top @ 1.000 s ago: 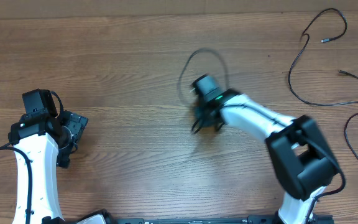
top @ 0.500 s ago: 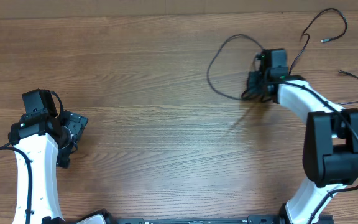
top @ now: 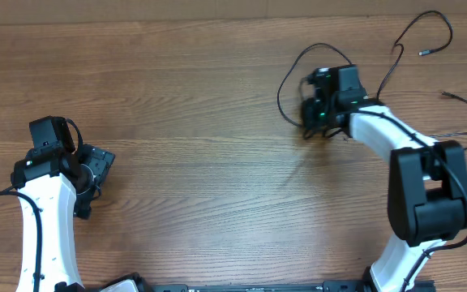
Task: Untangle cables
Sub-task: 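Release the cable at top-right and withdraw the right gripper down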
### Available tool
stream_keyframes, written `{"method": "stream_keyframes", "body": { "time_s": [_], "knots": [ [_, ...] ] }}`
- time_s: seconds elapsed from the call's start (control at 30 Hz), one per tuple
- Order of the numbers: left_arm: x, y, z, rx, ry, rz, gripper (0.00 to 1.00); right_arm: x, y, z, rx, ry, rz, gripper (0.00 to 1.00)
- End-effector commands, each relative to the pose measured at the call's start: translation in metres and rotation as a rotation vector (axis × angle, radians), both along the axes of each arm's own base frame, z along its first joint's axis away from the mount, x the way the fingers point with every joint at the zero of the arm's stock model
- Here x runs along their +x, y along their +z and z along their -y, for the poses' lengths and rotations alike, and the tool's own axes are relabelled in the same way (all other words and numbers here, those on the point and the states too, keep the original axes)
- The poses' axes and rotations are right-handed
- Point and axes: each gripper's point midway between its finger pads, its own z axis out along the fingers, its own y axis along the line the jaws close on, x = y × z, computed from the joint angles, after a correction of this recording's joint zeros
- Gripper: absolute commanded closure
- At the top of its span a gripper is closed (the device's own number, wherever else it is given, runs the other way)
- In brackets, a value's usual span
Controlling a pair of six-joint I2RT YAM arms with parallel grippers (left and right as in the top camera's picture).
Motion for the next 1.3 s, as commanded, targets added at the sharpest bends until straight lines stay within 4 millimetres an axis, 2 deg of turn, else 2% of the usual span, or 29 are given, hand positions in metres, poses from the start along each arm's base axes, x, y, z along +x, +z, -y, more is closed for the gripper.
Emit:
{"method": "stream_keyframes", "body": {
  "time_s": [0.0,0.1,0.17,0.23,0.27,0.3,0.33,0.4,0.53,0.63,0.73,0.87,0.97,1.0,1.13,1.27],
  "knots": [
    [0.000,0.004,0.000,0.000,0.012,0.018,0.00,0.006,-0.002,0.010,-0.107,-0.047,0.040,0.86],
    [0.000,0.004,0.000,0.000,0.012,0.018,0.01,0.011,-0.001,0.030,-0.154,-0.169,0.046,0.85],
    [0.000,0.004,0.000,0.000,0.012,0.018,0.00,0.011,-0.002,0.042,-0.150,-0.240,0.031,0.74],
    [0.000,0.004,0.000,0.000,0.012,0.018,0.00,0.008,-0.005,0.049,-0.141,-0.262,0.009,0.71],
    [0.000,0.004,0.000,0.000,0.012,0.018,0.00,0.006,-0.006,0.051,-0.144,-0.266,-0.002,0.55],
    [0.000,0.004,0.000,0.000,0.012,0.018,0.00,0.003,-0.006,0.053,-0.150,-0.267,-0.015,0.22],
    [0.000,0.004,0.000,0.000,0.012,0.018,0.00,0.000,-0.005,0.054,-0.159,-0.256,-0.024,0.00],
    [0.000,0.004,0.000,0.000,0.012,0.018,0.00,-0.002,0.003,0.056,-0.171,-0.260,-0.022,0.00],
    [0.000,0.004,0.000,0.000,0.012,0.018,0.00,0.007,0.044,0.054,-0.146,-0.266,0.062,0.00],
    [0.000,0.004,0.000,0.000,0.012,0.018,0.00,0.014,0.090,0.053,-0.114,-0.277,0.159,0.00],
    [0.000,0.004,0.000,0.000,0.012,0.018,0.00,0.006,0.143,0.054,-0.084,-0.284,0.253,0.00],
    [0.000,0.004,0.000,0.000,0.012,0.018,0.00,-0.030,0.205,0.060,-0.058,-0.290,0.330,0.00],
    [0.000,0.004,0.000,0.000,0.012,0.018,0.00,-0.068,0.240,0.067,-0.019,-0.326,0.353,0.00],
    [0.000,0.004,0.000,0.000,0.012,0.018,0.01,-0.087,0.254,0.070,0.002,-0.345,0.361,0.00],
    [0.000,0.004,0.000,0.000,0.012,0.018,0.00,-0.137,0.278,0.078,0.041,-0.380,0.371,0.00],
    [0.000,0.004,0.000,0.000,0.012,0.018,0.00,-0.192,0.288,0.087,0.092,-0.429,0.352,0.00]
  ]
}}
